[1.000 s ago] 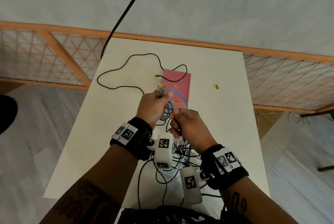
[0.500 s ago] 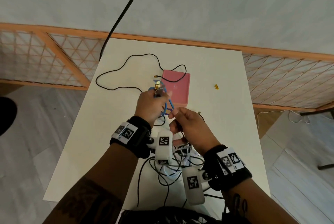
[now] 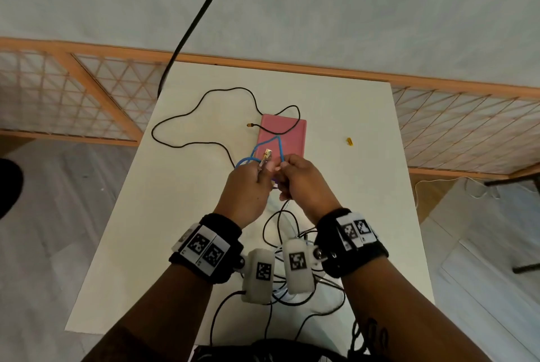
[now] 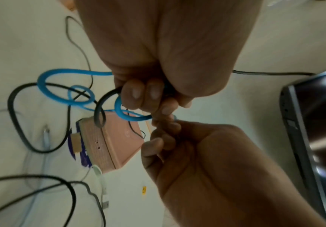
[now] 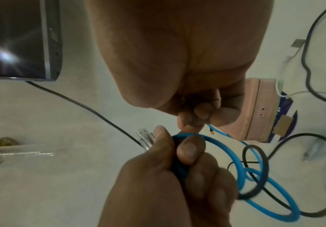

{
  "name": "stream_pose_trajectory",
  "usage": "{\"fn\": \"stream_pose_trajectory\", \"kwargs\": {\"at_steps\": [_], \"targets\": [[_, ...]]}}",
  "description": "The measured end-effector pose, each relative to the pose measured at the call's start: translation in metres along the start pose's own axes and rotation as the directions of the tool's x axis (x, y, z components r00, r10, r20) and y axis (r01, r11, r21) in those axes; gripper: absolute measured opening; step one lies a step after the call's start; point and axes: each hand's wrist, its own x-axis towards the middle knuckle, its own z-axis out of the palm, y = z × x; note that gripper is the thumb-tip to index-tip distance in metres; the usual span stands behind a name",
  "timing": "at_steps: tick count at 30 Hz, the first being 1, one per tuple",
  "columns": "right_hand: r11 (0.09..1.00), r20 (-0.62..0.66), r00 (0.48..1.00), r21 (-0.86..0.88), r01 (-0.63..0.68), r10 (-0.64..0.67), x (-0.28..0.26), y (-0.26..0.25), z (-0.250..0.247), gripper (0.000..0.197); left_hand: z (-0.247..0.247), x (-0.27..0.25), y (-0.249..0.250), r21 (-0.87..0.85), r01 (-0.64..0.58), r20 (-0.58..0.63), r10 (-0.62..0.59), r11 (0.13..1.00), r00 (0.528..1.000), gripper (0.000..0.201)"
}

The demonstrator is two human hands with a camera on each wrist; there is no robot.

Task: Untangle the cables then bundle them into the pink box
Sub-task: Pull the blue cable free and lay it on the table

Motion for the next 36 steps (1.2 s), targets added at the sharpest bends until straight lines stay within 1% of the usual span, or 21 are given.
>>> {"fn": "stream_pose_trajectory", "kwargs": {"at_steps": [1, 3, 4, 5, 7, 9, 11, 13, 14, 15, 16, 17, 18, 19, 20, 22, 26, 30, 31, 33, 36], "targets": [[0.997, 0.023, 0.998, 0.044, -0.063, 0.062, 0.006, -0.005, -0.001, 0.028, -0.002, -0.002, 0.002, 0.040, -0.047, -0.001, 0.047, 0.998, 0.999, 0.043], [0.973, 0.130, 0.972, 0.100, -0.208, 0.194, 0.019, -0.016, -0.007, 0.048, -0.007, -0.005, 0.002, 0.070, -0.126, 0.026, 0.124, 0.990, 0.992, 0.036], [0.969, 0.200, 0.953, 0.056, -0.242, 0.226, 0.024, -0.021, -0.011, 0.057, -0.010, -0.005, 0.001, 0.069, -0.160, 0.054, 0.157, 0.985, 0.986, 0.034], [0.972, 0.271, 0.934, -0.028, -0.233, 0.232, 0.030, -0.023, -0.015, 0.059, -0.013, -0.005, 0.000, 0.069, -0.196, 0.093, 0.190, 0.978, 0.977, 0.030], [0.982, 0.401, 0.896, -0.099, -0.163, 0.190, 0.036, -0.029, -0.018, 0.048, -0.015, -0.003, -0.002, 0.071, -0.256, 0.175, 0.241, 0.964, 0.955, 0.024], [0.991, 0.448, 0.885, -0.031, -0.127, 0.128, 0.040, -0.037, -0.019, 0.033, -0.014, 0.000, -0.006, 0.091, -0.286, 0.216, 0.262, 0.954, 0.941, 0.022], [0.989, 0.471, 0.875, 0.023, -0.144, 0.117, 0.040, -0.045, -0.021, 0.034, -0.012, 0.001, -0.013, 0.095, -0.275, 0.209, 0.251, 0.957, 0.945, 0.026], [0.990, 0.506, 0.852, -0.031, -0.140, 0.137, 0.041, -0.049, -0.021, 0.036, -0.012, 0.001, -0.019, 0.085, -0.272, 0.198, 0.251, 0.959, 0.948, 0.029], [0.991, 0.507, 0.852, -0.067, -0.115, 0.133, 0.043, -0.048, -0.020, 0.032, -0.012, 0.000, -0.021, 0.090, -0.280, 0.173, 0.262, 0.956, 0.949, 0.030], [0.992, 0.458, 0.880, -0.068, -0.110, 0.129, 0.049, -0.044, -0.021, 0.027, -0.013, -0.001, -0.022, 0.095, -0.289, 0.111, 0.278, 0.953, 0.954, 0.031], [0.989, 0.370, 0.918, -0.011, -0.151, 0.144, 0.058, -0.038, -0.023, 0.022, -0.015, -0.001, -0.022, 0.091, -0.293, 0.005, 0.294, 0.952, 0.956, 0.031], [0.978, 0.250, 0.952, 0.066, -0.200, 0.178, 0.068, -0.031, -0.025, 0.016, -0.018, -0.002, -0.022, 0.071, -0.296, -0.132, 0.303, 0.952, 0.944, 0.032], [0.973, 0.141, 0.970, 0.091, -0.212, 0.198, 0.075, -0.024, -0.026, 0.011, -0.021, -0.003, -0.020, 0.038, -0.304, -0.250, 0.304, 0.952, 0.919, 0.033], [0.978, 0.051, 0.979, 0.056, -0.202, 0.199, 0.082, -0.017, -0.027, 0.009, -0.023, -0.003, -0.016, -0.001, -0.316, -0.314, 0.299, 0.949, 0.901, 0.035], [0.983, 0.005, 0.983, -0.021, -0.182, 0.182, 0.085, -0.016, -0.025, 0.011, -0.024, -0.005, -0.011, -0.046, -0.327, -0.320, 0.296, 0.944, 0.900, 0.036], [0.977, -0.021, 0.992, -0.175, -0.123, 0.121, 0.099, -0.014, -0.018, 0.019, -0.021, -0.008, -0.001, -0.133, -0.333, -0.246, 0.295, 0.933, 0.923, 0.036], [0.951, -0.117, 0.993, -0.307, -0.021, -0.016, 0.140, -0.028, -0.005, 0.020, -0.017, -0.011, 0.005, -0.197, -0.320, -0.166, 0.290, 0.927, 0.943, 0.037], [0.896, -0.292, 0.940, -0.443, 0.029, -0.175, 0.173, -0.050, -0.006, 0.023, -0.023, -0.009, 0.002, -0.141, -0.346, -0.136, 0.328, 0.928, 0.935, 0.046], [0.891, -0.298, 0.934, -0.452, 0.044, -0.197, 0.180, -0.054, -0.007, 0.021, -0.025, -0.008, 0.002, -0.134, -0.350, -0.135, 0.333, 0.927, 0.933, 0.048], [0.898, -0.329, 0.914, -0.434, 0.076, -0.236, 0.192, -0.059, -0.008, 0.022, -0.030, -0.006, 0.003, -0.145, -0.360, -0.135, 0.342, 0.922, 0.930, 0.041], [0.955, -0.345, 0.922, -0.288, 0.072, -0.174, 0.203, -0.059, -0.003, 0.029, -0.034, -0.004, -0.001, -0.181, -0.357, -0.143, 0.334, 0.916, 0.932, 0.040]]}}
